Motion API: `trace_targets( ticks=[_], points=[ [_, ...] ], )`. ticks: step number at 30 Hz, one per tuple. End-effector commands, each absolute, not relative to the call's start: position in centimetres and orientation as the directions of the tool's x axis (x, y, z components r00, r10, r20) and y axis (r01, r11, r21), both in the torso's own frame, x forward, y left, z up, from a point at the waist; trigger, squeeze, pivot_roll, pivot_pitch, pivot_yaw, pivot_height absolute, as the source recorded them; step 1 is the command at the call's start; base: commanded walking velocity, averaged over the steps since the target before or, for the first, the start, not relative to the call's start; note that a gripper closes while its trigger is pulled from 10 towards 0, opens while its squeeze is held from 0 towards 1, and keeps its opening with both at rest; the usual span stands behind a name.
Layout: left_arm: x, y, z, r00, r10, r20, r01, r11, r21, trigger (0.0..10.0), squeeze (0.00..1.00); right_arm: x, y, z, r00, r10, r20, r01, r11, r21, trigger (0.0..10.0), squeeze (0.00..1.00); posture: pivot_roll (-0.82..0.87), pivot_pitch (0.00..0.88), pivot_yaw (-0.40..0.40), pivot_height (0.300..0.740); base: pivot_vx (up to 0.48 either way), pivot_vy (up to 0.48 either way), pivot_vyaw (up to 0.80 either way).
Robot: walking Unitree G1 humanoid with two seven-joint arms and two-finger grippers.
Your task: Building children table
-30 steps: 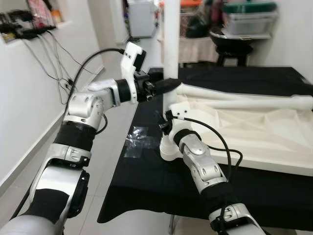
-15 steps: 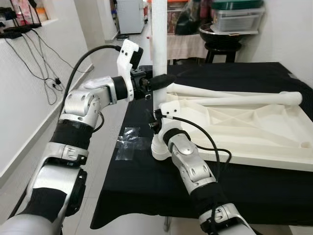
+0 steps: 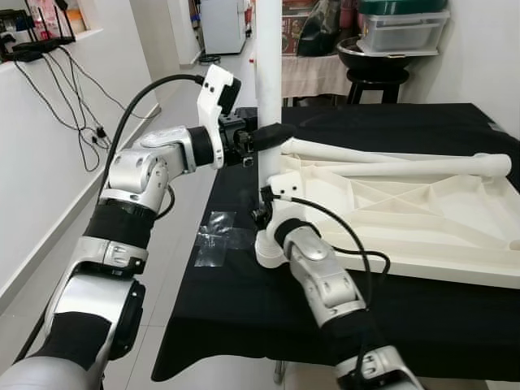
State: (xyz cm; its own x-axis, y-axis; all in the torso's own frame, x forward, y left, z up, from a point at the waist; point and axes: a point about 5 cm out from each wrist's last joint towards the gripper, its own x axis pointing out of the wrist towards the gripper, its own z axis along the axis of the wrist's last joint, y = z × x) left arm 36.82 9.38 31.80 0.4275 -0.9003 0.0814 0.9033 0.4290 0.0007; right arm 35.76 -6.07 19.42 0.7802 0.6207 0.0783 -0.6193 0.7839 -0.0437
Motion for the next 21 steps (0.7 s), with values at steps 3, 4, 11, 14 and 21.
trace_targets(
  ticks=[3,4,11,14,21],
  points=[
    [36.8,9.0,31.2,0.412,-0.910,0.049,0.911,0.411,-0.020,0.0,0.00,35.5,-5.6,22.1,0.586,0.797,0.145,-0.786,0.603,-0.137,10.0,0.00,0.05,0.028,0.039,0.740,0.000,0.000,0.00],
    [36.8,8.9,31.2,0.409,-0.911,0.051,0.912,0.409,-0.021,0.0,0.00,35.6,-6.2,22.2,0.517,0.850,0.100,-0.829,0.527,-0.189,10.0,0.00,0.05,0.029,0.039,0.740,0.000,0.000,0.00],
    [36.7,8.8,31.2,0.400,-0.915,0.053,0.917,0.399,-0.020,0.0,0.00,36.1,-7.4,21.6,0.404,0.915,-0.015,-0.895,0.392,-0.213,10.0,0.00,0.06,0.031,0.040,0.740,0.000,0.000,0.00],
    [36.5,8.7,31.2,0.393,-0.918,0.052,0.920,0.392,-0.020,0.0,0.00,36.8,-7.8,21.1,0.398,0.916,-0.058,-0.905,0.381,-0.189,0.0,0.00,0.06,0.033,0.042,0.740,0.000,0.000,0.00],
    [36.3,8.8,31.5,0.386,-0.921,0.055,0.923,0.385,-0.016,0.0,0.00,37.2,-7.9,20.0,0.355,0.930,-0.094,-0.932,0.345,-0.109,0.0,0.00,0.07,0.034,0.036,0.740,0.000,0.000,0.00]
  ],
)
